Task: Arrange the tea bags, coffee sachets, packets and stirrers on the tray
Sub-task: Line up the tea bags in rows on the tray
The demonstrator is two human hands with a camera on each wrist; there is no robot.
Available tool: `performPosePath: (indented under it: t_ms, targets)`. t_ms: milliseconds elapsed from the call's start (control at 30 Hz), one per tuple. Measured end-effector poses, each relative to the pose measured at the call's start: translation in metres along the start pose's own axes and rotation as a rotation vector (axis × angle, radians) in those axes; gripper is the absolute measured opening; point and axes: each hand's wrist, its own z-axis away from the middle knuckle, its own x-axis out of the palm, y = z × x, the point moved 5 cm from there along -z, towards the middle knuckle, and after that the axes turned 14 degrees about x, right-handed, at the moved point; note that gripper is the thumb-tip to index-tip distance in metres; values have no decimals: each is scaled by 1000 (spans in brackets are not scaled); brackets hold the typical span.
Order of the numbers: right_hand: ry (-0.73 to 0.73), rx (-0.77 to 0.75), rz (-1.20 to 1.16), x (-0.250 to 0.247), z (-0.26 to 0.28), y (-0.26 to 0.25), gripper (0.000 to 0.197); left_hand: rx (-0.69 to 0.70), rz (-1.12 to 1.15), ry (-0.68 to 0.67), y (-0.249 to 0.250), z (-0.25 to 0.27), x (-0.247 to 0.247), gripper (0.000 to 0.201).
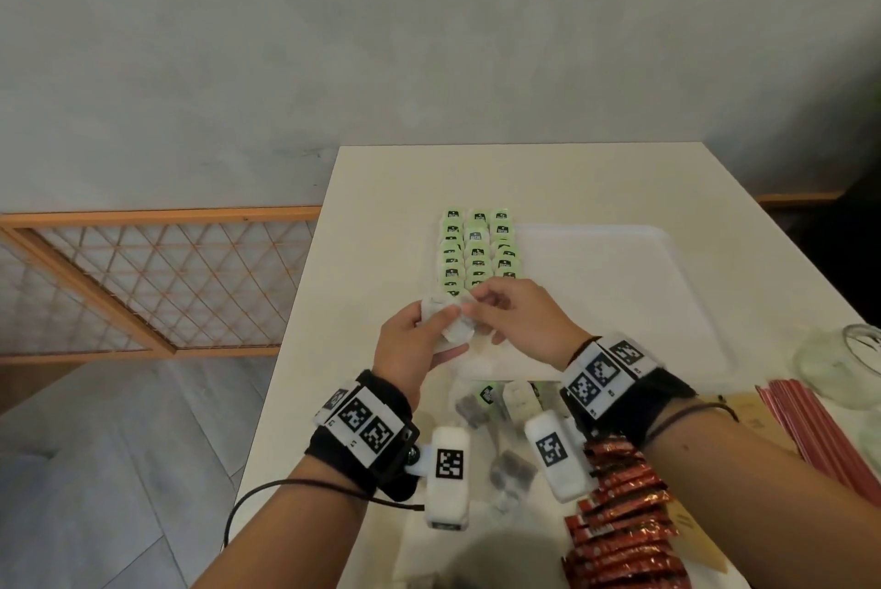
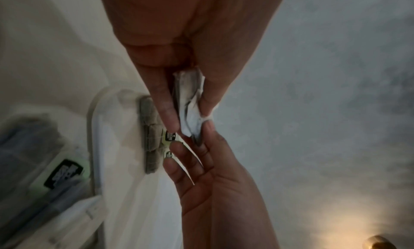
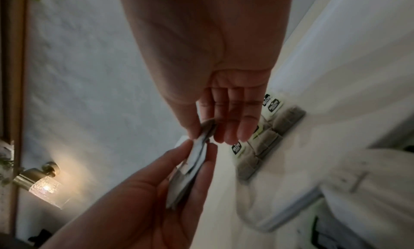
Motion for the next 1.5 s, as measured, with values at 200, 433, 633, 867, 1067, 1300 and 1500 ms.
performPosePath:
  t_ms: [200, 433, 633, 867, 1067, 1300, 1500]
  targets:
    - [122, 24, -99, -27, 32, 15, 8, -17, -104, 1, -1, 14, 17, 16]
    - [401, -127, -75, -61, 60, 13, 13, -163, 20, -174, -3, 39, 50, 18]
    - [369, -116, 91, -45, 73, 27, 15, -219, 151, -124, -3, 41, 62, 31]
    - [207, -83, 103, -36, 79, 38, 16, -26, -196, -220, -6, 34, 47, 15]
    - [198, 1, 74, -40, 59, 41, 15, 83, -286, -315, 0, 35, 47, 18]
    - [163, 70, 188, -47, 21, 43, 5, 90, -320, -127, 4, 4, 24, 14]
    - [63, 147, 431, -34, 1, 68, 34, 119, -441, -104, 3, -19, 11, 20]
